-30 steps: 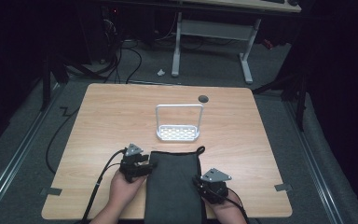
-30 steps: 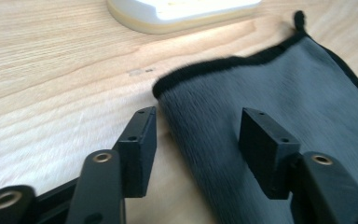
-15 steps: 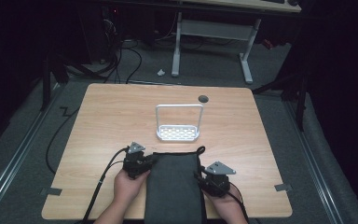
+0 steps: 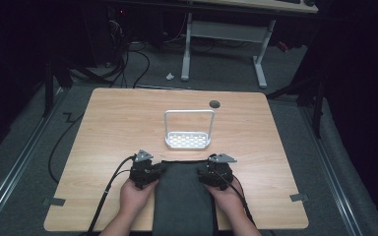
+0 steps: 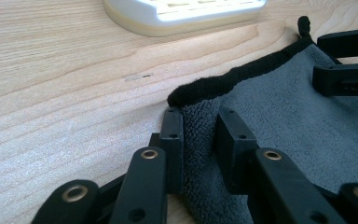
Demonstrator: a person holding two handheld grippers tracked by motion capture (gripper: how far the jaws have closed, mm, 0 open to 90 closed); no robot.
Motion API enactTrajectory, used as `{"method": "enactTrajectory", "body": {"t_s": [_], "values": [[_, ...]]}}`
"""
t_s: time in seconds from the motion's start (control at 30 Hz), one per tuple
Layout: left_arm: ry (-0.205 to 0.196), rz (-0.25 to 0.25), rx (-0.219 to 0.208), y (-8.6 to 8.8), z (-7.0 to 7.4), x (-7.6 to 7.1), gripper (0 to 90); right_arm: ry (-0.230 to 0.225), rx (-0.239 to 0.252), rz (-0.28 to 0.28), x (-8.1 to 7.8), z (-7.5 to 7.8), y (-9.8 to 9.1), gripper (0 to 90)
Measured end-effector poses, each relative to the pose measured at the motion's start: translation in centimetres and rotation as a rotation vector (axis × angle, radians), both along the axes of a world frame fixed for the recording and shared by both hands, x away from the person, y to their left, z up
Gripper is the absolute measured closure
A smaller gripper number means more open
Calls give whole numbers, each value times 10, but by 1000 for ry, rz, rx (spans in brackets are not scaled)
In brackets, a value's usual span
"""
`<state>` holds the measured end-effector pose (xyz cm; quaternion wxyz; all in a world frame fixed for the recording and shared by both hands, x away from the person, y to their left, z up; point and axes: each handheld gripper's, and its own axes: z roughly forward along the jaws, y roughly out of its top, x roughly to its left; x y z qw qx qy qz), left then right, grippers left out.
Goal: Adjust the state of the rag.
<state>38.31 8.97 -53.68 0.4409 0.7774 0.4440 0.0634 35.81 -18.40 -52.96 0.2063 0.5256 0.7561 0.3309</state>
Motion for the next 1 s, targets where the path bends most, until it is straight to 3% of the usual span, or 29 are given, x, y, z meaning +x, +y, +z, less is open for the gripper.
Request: {"method": "enactTrajectory", "body": {"t_s": [0.13, 0.23, 0.37, 0.63, 0.87, 1.0], "values": [[2, -1, -3, 0, 0, 0, 733, 12, 24, 13, -3, 1, 1, 469], [5, -1, -6, 1, 0, 1, 733, 25, 57, -13, -3, 2, -3, 556], [8, -3, -10, 1, 0, 1, 739, 10, 50, -24, -4, 1, -5, 646], [9, -2, -13, 1, -1, 1, 747, -10, 47, 22, -8, -1, -3, 791], [20, 0, -25, 3, -1, 1, 760, -42, -7, 78, -9, 2, -1, 817], [22, -16, -28, 3, -1, -1, 776, -88, 8, 90, -15, 7, -4, 818]]}}
